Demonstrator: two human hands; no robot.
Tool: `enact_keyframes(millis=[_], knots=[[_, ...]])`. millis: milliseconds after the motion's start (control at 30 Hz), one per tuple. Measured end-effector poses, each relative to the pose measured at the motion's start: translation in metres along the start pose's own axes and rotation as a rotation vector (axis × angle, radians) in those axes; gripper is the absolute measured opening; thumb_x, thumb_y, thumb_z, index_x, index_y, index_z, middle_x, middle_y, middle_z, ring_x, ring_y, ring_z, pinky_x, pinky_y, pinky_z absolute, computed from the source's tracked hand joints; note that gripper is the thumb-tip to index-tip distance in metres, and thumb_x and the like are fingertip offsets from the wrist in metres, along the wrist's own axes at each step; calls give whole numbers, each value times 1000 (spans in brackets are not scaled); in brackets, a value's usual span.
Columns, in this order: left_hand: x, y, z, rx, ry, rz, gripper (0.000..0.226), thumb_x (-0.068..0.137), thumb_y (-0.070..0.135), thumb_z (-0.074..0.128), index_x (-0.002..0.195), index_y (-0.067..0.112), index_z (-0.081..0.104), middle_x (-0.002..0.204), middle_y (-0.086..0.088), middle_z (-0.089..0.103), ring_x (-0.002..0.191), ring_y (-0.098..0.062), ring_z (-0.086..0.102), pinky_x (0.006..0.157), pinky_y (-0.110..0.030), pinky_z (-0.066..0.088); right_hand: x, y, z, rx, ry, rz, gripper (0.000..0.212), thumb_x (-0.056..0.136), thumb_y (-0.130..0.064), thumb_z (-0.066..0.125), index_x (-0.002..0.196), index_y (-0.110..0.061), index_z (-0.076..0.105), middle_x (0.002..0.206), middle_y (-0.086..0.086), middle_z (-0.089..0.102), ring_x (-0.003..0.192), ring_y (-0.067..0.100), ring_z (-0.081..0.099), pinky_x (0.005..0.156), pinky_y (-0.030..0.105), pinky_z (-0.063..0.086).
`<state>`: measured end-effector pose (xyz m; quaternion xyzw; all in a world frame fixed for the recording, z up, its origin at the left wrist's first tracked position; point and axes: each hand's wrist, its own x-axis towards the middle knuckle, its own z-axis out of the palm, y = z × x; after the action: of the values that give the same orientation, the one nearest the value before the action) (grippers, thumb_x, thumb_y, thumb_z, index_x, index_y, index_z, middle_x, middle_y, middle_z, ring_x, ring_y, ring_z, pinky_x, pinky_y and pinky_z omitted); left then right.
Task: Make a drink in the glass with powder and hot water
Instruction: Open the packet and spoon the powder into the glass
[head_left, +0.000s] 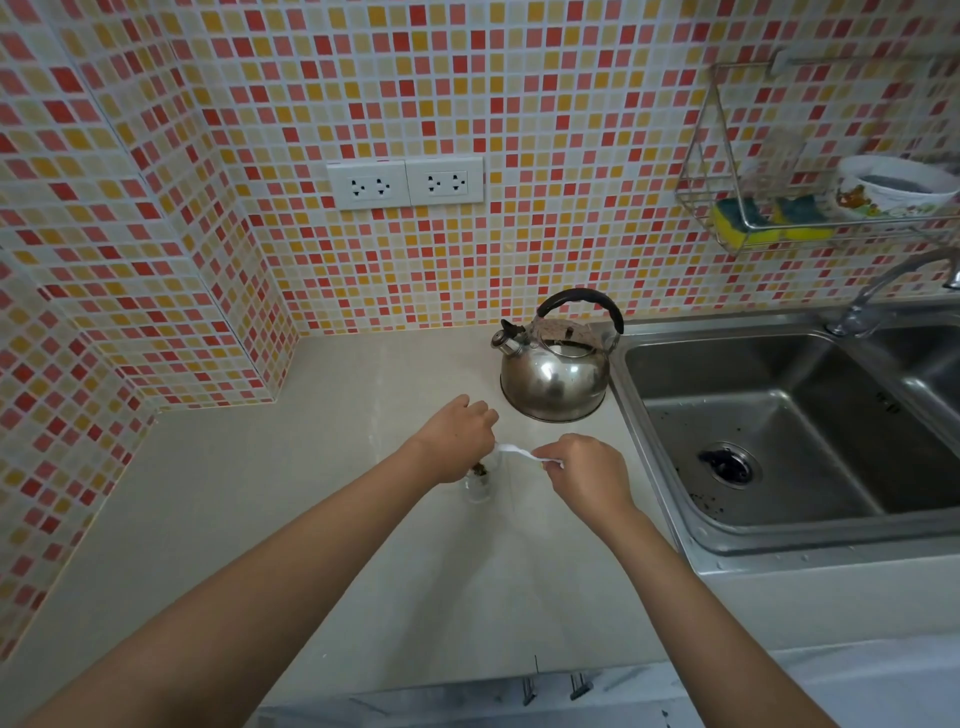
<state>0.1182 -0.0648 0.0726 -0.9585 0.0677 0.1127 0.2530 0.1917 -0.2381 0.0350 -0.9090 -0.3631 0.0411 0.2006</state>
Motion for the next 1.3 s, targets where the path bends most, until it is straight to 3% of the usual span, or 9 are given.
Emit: enact_keyframes(millis=[267, 400, 900, 1067, 1167, 1300], knots=[[10, 11, -10, 155, -56, 62, 22, 86, 13, 65, 108, 9, 67, 110, -8, 61, 102, -24, 55, 79, -31, 32, 0, -2, 0, -102, 23, -80, 33, 90, -13, 54, 112, -31, 70, 91, 4, 69, 87, 24, 63, 65, 32, 47], [10, 8, -10, 153, -65, 54, 19, 87, 11, 62, 106, 11, 66, 108, -7, 62, 100, -24, 56, 74, -31, 27, 0, -2, 0, -115, 23, -100, 33, 92, -14, 53, 116, -31, 68, 93, 4, 69, 90, 23, 62, 64, 29, 42], [9, -6, 0, 76, -35, 39, 20, 87, 14, 63, 106, 12, 68, 102, -7, 62, 93, -23, 57, 72, -30, 33, -1, -4, -2, -94, 34, -97, 33, 92, -13, 53, 116, -30, 68, 94, 4, 68, 93, 21, 60, 63, 26, 34], [6, -13, 8, -75, 30, -43, 28, 84, 21, 64, 111, 16, 67, 102, -5, 61, 92, -21, 55, 71, -30, 32, -2, -7, -4, 6, 1, -4, 25, 89, -13, 56, 99, -25, 75, 84, 7, 70, 81, 26, 64, 61, 33, 48], [2, -17, 15, -182, 55, -75, 32, 83, 29, 65, 113, 19, 66, 101, -4, 60, 90, -19, 55, 71, -28, 32, -1, -8, -4, 101, -34, 94, 20, 88, -14, 56, 83, -19, 75, 74, 8, 70, 70, 29, 64, 52, 27, 41], [1, -19, 18, -256, 85, -94, 32, 82, 35, 64, 111, 22, 65, 101, -2, 59, 89, -18, 54, 69, -27, 30, 1, -11, -4, 239, -65, 183, 22, 86, -14, 57, 87, -22, 77, 77, 8, 73, 74, 29, 66, 57, 27, 41]])
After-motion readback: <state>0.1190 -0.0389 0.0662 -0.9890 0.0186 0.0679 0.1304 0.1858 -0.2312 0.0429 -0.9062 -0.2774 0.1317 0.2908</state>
